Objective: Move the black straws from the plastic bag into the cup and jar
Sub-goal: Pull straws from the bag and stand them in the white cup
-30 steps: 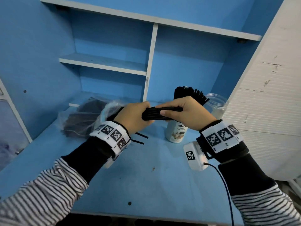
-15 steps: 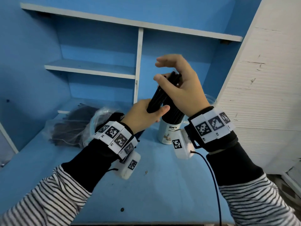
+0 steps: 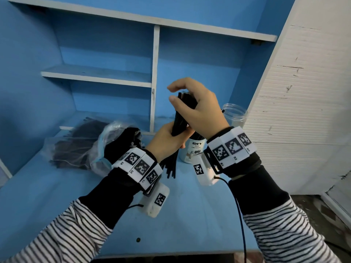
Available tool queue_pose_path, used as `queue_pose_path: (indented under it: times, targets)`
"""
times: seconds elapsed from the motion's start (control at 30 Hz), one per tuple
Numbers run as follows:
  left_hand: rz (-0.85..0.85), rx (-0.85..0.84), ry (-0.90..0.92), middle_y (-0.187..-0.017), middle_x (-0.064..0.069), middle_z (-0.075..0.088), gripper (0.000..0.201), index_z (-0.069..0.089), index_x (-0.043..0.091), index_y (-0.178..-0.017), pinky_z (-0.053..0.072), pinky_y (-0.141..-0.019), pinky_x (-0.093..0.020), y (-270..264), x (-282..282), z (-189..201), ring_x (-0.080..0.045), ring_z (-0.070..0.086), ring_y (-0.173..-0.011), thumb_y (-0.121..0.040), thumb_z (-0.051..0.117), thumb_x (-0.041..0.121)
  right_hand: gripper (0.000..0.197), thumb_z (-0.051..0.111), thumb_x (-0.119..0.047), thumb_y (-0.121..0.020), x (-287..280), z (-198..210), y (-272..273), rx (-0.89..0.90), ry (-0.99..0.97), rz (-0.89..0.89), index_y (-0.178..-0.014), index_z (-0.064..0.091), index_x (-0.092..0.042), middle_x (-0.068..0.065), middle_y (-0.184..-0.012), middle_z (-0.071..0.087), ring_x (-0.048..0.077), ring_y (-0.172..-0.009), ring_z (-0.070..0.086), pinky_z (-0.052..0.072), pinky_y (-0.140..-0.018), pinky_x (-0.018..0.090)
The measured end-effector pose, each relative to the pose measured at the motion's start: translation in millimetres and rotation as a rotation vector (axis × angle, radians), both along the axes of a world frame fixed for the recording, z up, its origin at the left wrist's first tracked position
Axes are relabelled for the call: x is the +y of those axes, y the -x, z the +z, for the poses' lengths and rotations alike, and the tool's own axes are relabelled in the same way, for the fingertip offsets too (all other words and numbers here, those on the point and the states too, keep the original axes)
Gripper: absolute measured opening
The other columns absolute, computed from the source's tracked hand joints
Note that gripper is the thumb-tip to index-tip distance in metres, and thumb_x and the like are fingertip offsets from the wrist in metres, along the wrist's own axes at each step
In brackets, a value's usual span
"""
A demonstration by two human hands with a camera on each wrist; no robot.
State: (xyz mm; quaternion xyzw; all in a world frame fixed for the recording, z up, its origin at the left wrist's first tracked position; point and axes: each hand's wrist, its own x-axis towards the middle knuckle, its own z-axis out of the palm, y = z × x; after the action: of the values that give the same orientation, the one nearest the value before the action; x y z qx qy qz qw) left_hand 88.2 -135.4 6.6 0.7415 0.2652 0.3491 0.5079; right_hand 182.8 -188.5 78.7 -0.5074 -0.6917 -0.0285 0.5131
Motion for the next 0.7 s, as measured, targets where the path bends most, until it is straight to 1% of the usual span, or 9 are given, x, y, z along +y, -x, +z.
queue_pose_path:
  times: [0.07,0.13,0.2,0.27,0.33,0.4,0.53,0.63,0.7]
  targets:
    - [0.013,0.009,0.032,-0.06,-0.001,0.056,0.03,0.053,0.016,-0.066,0.051,-0.068,-0.026,-5.4,-1.5,-8.5,-0.012,0.057,-0.059,-0.091,0.062,0.031,0.01,0.061,-0.015,-0.092,-0.2,-7.1,-1.5,-0.017,0.037,-0.031,-0.097,0.069,-0.012,-0.009,-0.094,0.067,-0.007,-0.089,0.057,0.039,-0.082,0.004]
    - [0.03,0.105,0.035,-0.066,0.001,0.064,0.025,0.059,0.014,-0.071,0.051,-0.072,-0.021,-7.8,-1.0,-21.7,-0.007,0.061,-0.062,-0.092,0.062,0.027,0.015,0.061,-0.02,-0.093,0.3,-17.4,-5.3,-0.072,0.149,-0.045,-0.09,0.072,-0.009,-0.006,-0.085,0.069,0.0,-0.081,0.06,0.044,-0.074,0.009]
    - [0.018,0.156,0.058,-0.072,0.0,0.068,0.024,0.063,0.013,-0.073,0.051,-0.082,-0.028,-7.6,0.2,-34.9,-0.012,0.065,-0.071,-0.092,0.063,0.028,0.02,0.061,-0.023,-0.093,-0.4,-27.1,-7.3,-0.157,0.198,-0.044,-0.086,0.072,-0.008,-0.003,-0.084,0.071,0.006,-0.078,0.061,0.049,-0.076,0.02]
    - [0.058,0.138,0.093,-0.068,-0.001,0.066,0.029,0.06,0.014,-0.067,0.051,-0.083,-0.034,-7.5,-0.8,-39.8,-0.021,0.067,-0.076,-0.092,0.061,0.029,0.017,0.062,-0.025,-0.092,-2.5,-30.6,-7.5,-0.16,0.129,-0.042,-0.091,0.072,-0.011,-0.007,-0.092,0.07,0.005,-0.087,0.061,0.049,-0.085,0.026]
    - [0.101,0.078,0.108,-0.064,0.003,0.061,0.028,0.053,0.019,-0.065,0.048,-0.075,-0.032,-8.6,-3.6,-35.5,-0.019,0.065,-0.074,-0.092,0.057,0.028,0.021,0.064,-0.03,-0.09,-3.2,-29.2,-7.4,-0.112,0.04,-0.052,-0.105,0.07,-0.015,-0.008,-0.105,0.068,0.002,-0.101,0.058,0.044,-0.095,0.024]
    - [0.093,0.063,0.086,-0.066,0.004,0.061,0.026,0.052,0.02,-0.067,0.044,-0.07,-0.028,-10.4,-5.9,-30.9,-0.012,0.062,-0.071,-0.092,0.054,0.026,0.027,0.066,-0.031,-0.09,-3.3,-29.3,-8.3,-0.081,0.046,-0.031,-0.112,0.068,-0.016,-0.008,-0.112,0.065,0.001,-0.108,0.056,0.041,-0.097,0.015]
    - [0.015,0.282,0.069,-0.077,-0.001,0.071,0.025,0.064,0.013,-0.069,0.047,-0.074,-0.025,-10.3,-6.2,-36.6,-0.011,0.063,-0.076,-0.088,0.061,0.028,0.014,0.067,-0.018,-0.089,-3.6,-41.1,-9.1,-0.131,0.232,0.061,-0.1,0.073,-0.013,-0.013,-0.095,0.066,-0.005,-0.091,0.06,0.042,-0.085,0.006]
    - [0.016,0.291,0.078,-0.076,0.001,0.07,0.024,0.066,0.011,-0.071,0.044,-0.069,-0.02,-7.5,-6.6,-41.5,0.002,0.061,-0.067,-0.087,0.064,0.028,0.02,0.069,-0.014,-0.087,-3.3,-47.7,-7.6,-0.109,0.118,0.073,-0.107,0.071,-0.013,-0.002,-0.109,0.066,0.003,-0.107,0.058,0.04,-0.095,0.009]
    - [0.04,0.289,0.094,-0.072,0.003,0.067,0.022,0.066,0.013,-0.069,0.04,-0.069,-0.022,-8.0,-5.7,-42.0,-0.002,0.059,-0.066,-0.085,0.067,0.028,0.02,0.069,-0.015,-0.087,-2.7,-49.6,-6.9,-0.105,0.081,0.053,-0.107,0.07,-0.012,0.0,-0.111,0.065,0.005,-0.108,0.056,0.039,-0.096,0.009]
